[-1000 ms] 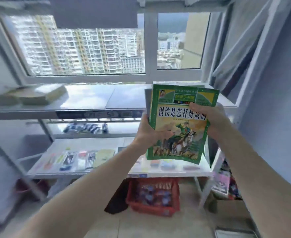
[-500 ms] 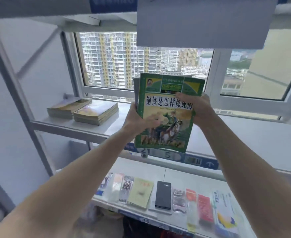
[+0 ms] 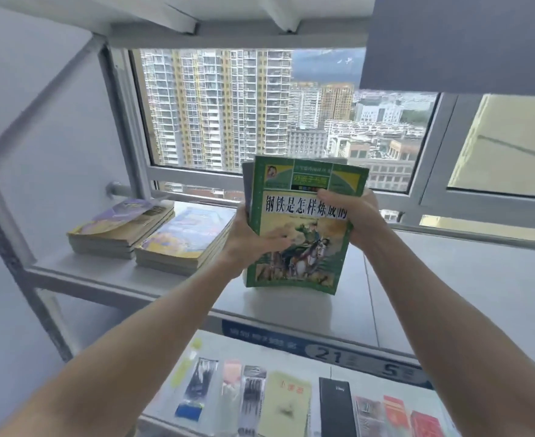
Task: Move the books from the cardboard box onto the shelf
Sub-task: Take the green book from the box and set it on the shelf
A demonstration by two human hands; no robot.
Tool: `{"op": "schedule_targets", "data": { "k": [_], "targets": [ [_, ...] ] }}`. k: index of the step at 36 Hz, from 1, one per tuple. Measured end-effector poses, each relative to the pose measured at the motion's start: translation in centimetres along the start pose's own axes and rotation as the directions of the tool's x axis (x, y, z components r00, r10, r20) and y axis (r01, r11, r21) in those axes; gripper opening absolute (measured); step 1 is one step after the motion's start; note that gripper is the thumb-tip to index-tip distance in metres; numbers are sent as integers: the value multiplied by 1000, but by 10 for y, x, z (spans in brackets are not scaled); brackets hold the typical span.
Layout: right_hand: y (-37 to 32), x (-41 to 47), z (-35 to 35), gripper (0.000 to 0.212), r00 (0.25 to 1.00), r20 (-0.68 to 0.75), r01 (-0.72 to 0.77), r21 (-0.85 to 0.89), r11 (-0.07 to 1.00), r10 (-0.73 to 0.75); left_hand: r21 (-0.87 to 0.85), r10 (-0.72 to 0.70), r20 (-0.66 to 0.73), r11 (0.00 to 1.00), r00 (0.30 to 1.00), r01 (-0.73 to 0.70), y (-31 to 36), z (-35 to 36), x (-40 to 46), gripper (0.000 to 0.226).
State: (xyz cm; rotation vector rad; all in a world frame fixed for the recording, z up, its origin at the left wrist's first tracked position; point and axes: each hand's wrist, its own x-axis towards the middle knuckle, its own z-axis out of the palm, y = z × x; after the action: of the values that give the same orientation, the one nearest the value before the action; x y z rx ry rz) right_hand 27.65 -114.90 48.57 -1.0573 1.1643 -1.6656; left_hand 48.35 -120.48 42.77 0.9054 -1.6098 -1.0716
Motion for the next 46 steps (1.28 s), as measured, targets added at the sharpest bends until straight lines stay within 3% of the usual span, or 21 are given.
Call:
{"op": "schedule_targets", "data": {
  "k": [4, 9, 12, 16, 19, 23, 26, 29, 34, 38, 43, 46],
  "targets": [
    [13, 8, 3, 40, 999, 19, 38, 24, 999, -38, -65, 26, 72, 998, 997, -21, -11, -7, 14, 86],
    [18, 14, 0, 62, 992, 39, 124, -69, 990, -122, -204, 56, 109, 978, 992, -32, -36, -4, 6, 76],
    [17, 15, 0, 64, 985, 26, 175, -120, 977, -173, -296, 38, 148, 955, 988, 7, -52, 0, -1, 77],
    [19, 15, 7, 39, 982, 21, 188, -139, 972, -186, -349, -4, 88, 937, 996, 34, -60, 8, -1, 76],
    [18, 15, 15, 31, 978, -21, 201, -157, 967, -206, -347, -51, 67, 935, 996, 71, -57, 9, 6, 76],
    [9, 33, 23, 35, 980, -144, 110, -189, 976, -139, -251, -204, 174, 937, 964, 243, -37, -1, 19, 69],
    [7, 53, 29, 59, 967, -254, -76, -187, 979, 26, -144, -419, 339, 861, 842, 487, -18, -14, 31, 58],
    [21, 66, 30, 81, 912, -350, -294, -203, 934, 211, 5, -554, 340, 809, 760, 587, -14, -23, 39, 62],
    [61, 81, 28, 75, 836, -421, -478, -243, 844, 352, 229, -583, 186, 808, 791, 542, -32, -32, 44, 93],
    [90, 97, 26, 76, 814, -385, -544, -239, 804, 436, 477, -522, 104, 773, 847, 418, -42, -37, 47, 113],
    [113, 112, 24, 88, 817, -385, -553, -308, 774, 430, 656, -461, 79, 692, 884, 302, -49, -38, 49, 103],
    [122, 118, 23, 83, 830, -400, -536, -379, 754, 390, 727, -428, 67, 640, 901, 250, -51, -37, 50, 98]
  ]
}}
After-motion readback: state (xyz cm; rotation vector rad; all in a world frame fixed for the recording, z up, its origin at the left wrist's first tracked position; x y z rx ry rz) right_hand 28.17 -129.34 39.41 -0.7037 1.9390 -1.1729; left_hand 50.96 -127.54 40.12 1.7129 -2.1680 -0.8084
